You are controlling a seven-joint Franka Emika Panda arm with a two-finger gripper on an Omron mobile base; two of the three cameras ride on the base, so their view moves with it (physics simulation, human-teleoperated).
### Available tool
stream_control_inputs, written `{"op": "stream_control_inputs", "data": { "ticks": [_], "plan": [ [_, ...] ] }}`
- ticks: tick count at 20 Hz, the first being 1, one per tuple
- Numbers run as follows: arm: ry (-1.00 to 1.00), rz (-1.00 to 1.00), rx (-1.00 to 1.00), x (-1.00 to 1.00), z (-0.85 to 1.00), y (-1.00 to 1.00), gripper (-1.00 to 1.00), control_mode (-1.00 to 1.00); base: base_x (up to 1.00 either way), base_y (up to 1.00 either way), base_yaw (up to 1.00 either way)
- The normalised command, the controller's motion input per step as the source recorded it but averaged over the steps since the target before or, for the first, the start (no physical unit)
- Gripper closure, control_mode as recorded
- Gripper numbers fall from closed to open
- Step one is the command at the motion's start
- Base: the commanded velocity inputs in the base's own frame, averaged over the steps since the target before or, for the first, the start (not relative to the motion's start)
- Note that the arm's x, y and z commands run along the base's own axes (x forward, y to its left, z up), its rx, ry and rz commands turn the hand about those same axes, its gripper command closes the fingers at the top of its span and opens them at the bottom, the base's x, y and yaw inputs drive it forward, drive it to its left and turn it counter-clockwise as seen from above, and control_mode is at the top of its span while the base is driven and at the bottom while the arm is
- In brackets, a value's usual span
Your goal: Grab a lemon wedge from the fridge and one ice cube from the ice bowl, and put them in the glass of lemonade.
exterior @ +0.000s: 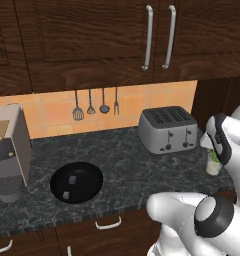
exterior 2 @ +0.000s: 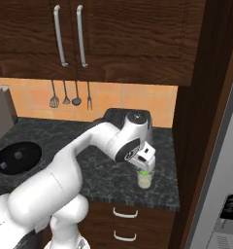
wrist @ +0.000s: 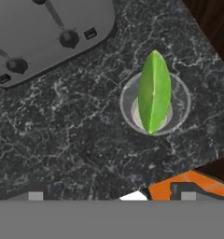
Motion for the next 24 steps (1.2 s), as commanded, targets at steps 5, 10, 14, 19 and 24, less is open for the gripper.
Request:
{"op": "stream_control_inputs", "data": {
  "ticks": [5, 10, 14, 19, 24],
  "plan": [
    [-0.01, 0.10, 0.00, -0.12, 0.11, 0.97, -1.00, -1.00, 0.00, 0.00, 0.00],
    [0.00, 0.10, -0.01, -0.28, 0.02, 1.00, -1.00, -1.00, 0.00, 0.00, 0.00],
    [0.00, 0.09, 0.00, -0.41, 0.00, 1.00, -1.00, -1.00, 0.00, 0.00, 0.00],
    [0.00, 0.11, 0.00, -0.15, 0.00, 0.96, -1.00, -1.00, 0.00, 0.00, 0.00],
    [0.00, 0.14, 0.00, 0.00, 0.00, 0.65, -1.00, -1.00, 0.00, 0.00, 0.00]
  ]
}}
